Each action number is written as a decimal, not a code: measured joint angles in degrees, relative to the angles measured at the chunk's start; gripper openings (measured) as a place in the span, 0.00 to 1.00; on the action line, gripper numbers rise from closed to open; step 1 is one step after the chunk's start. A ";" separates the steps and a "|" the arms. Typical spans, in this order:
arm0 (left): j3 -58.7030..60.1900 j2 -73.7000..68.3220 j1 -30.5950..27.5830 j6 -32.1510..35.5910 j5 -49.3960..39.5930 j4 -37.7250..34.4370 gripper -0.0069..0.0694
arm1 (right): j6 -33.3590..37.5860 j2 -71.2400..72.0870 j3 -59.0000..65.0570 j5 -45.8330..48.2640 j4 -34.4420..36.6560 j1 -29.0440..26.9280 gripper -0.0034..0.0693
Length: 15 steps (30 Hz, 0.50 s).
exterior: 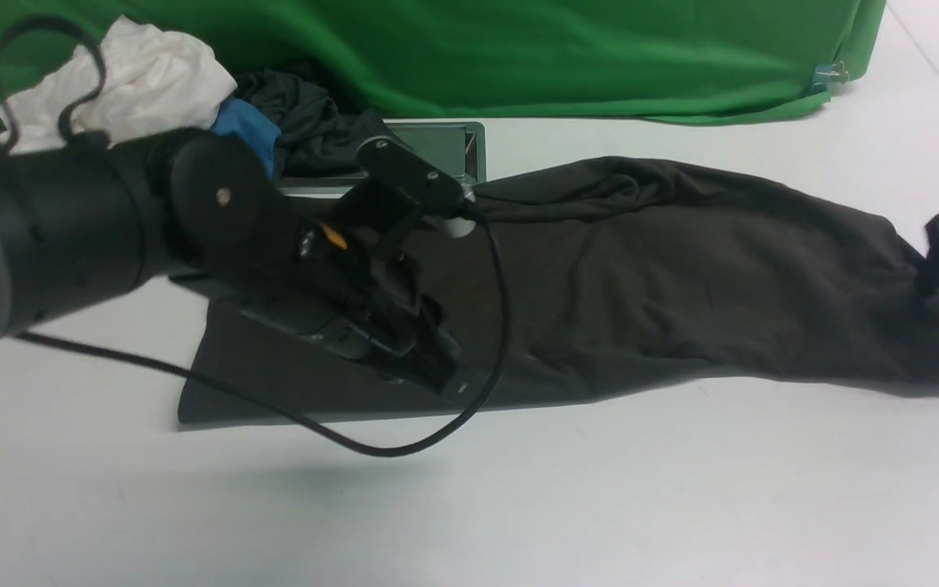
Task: Fold a long-sleeved shirt on a white desktop.
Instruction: 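Pull the folded dark garment lengthwise by its ends to straighten it flat on the table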
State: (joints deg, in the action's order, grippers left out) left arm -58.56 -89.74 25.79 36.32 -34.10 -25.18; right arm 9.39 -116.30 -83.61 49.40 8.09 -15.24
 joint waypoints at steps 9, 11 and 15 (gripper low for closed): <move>1.22 0.72 -0.05 0.00 2.49 0.87 0.16 | 0.23 -3.84 -0.06 -8.30 0.36 4.19 1.00; 1.22 0.72 -0.05 0.00 2.32 1.14 0.16 | 0.33 -3.98 -0.06 -8.49 0.23 4.19 1.00; 1.22 0.72 -0.05 0.00 1.99 1.30 0.16 | 0.33 -4.27 -0.13 -8.68 -0.78 4.19 1.00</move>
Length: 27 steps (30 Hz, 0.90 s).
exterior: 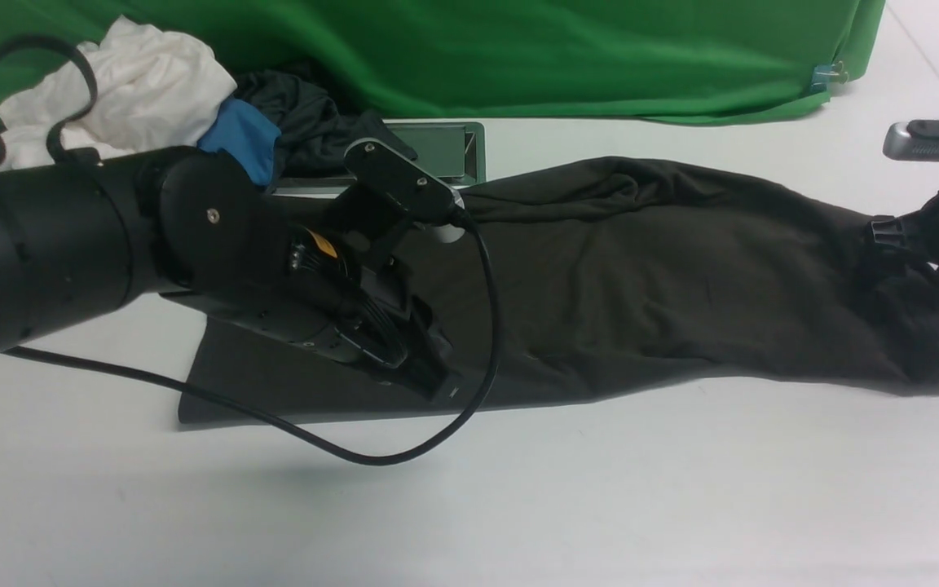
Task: Fold a long-sleeved shirt on a white desktop.
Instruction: 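Pull the folded dark garment lengthwise by its ends to straighten it flat on the table, then fold the right end of the dark garment over onto its left end with the right gripper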
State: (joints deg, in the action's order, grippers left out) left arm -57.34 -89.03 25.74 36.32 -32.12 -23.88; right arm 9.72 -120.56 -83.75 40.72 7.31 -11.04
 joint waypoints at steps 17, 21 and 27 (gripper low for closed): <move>0.05 0.38 0.00 0.00 0.67 3.15 0.16 | 2.09 1.08 -0.48 8.38 -0.52 0.51 0.22; 0.04 1.43 0.00 -0.05 -0.45 3.60 0.16 | 1.60 4.26 0.58 13.50 -2.20 -2.45 0.22; 0.04 2.38 0.00 -0.21 -1.38 3.65 0.16 | -1.06 16.21 2.51 15.09 -5.43 -10.52 0.22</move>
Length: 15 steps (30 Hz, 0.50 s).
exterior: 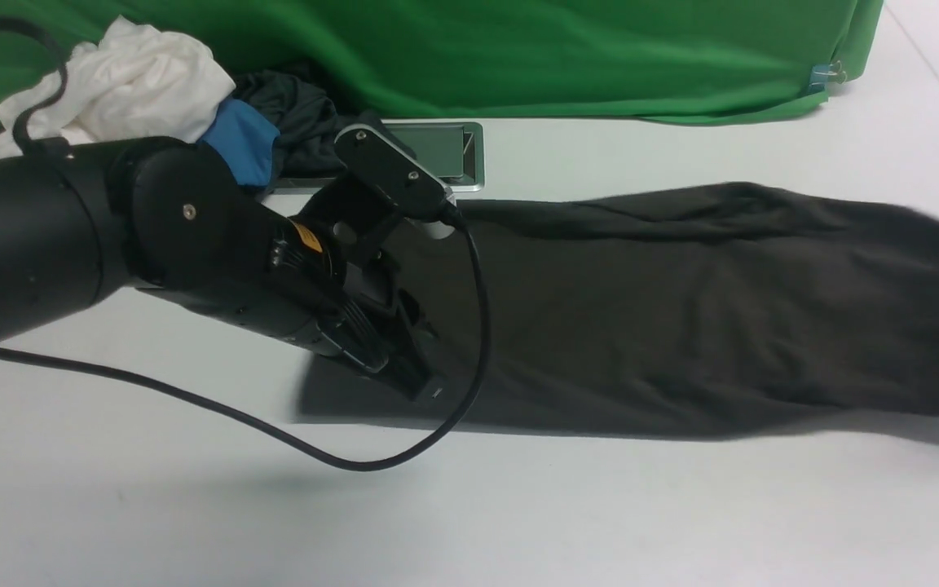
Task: Fold a long-sleeved shirt on a white desktop.
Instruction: 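Fold the right end of the dark garment over onto its left end with the right gripper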
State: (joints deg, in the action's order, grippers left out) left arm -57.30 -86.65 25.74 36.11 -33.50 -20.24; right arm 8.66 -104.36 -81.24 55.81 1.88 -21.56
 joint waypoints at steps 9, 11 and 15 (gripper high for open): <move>0.00 0.00 0.00 0.06 -0.01 0.69 0.16 | -0.07 6.77 0.56 1.30 3.71 3.66 0.22; 0.00 0.00 0.00 0.06 -0.01 0.90 0.16 | 0.22 8.36 0.56 1.36 6.25 5.60 0.22; 0.00 0.00 0.00 0.11 -0.22 2.28 0.16 | 0.67 11.89 0.56 1.54 14.63 9.86 0.22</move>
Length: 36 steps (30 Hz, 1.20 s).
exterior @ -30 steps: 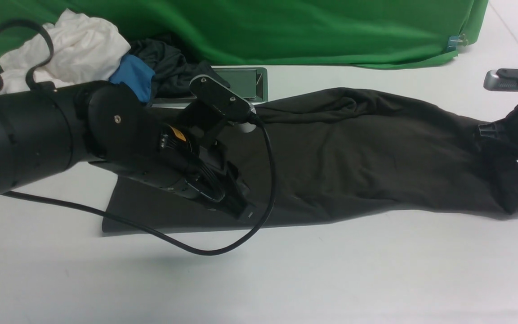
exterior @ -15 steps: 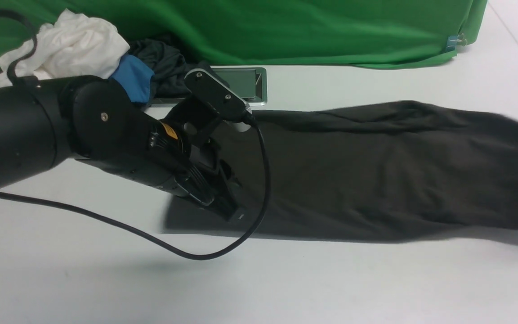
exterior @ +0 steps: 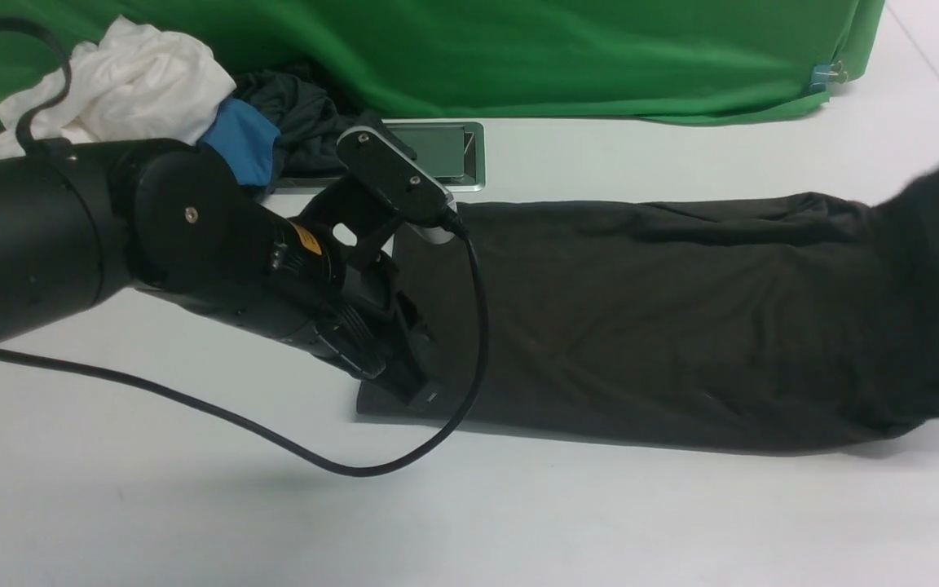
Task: Fold a long-sleeved shirt on a white desktop.
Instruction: 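Fold the right end of the dark garment over onto its left end with the right gripper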
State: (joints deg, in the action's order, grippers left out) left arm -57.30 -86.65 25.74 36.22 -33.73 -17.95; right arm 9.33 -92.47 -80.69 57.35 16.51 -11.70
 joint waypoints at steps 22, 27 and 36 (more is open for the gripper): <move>0.00 10.69 0.00 -6.42 -1.67 9.49 0.16 | 3.98 -7.46 -12.90 1.62 20.27 18.60 0.22; 0.00 14.07 0.00 -14.15 -2.12 17.95 0.16 | 3.98 -12.86 -16.88 1.86 21.96 23.29 0.22; 0.00 14.57 0.00 -15.48 -3.00 19.77 0.16 | 3.34 -23.05 -24.36 2.47 25.15 29.93 0.22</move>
State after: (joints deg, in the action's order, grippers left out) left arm -57.30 -72.08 25.74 20.74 -36.73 1.81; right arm 12.66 -115.52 -105.05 59.82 41.66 18.23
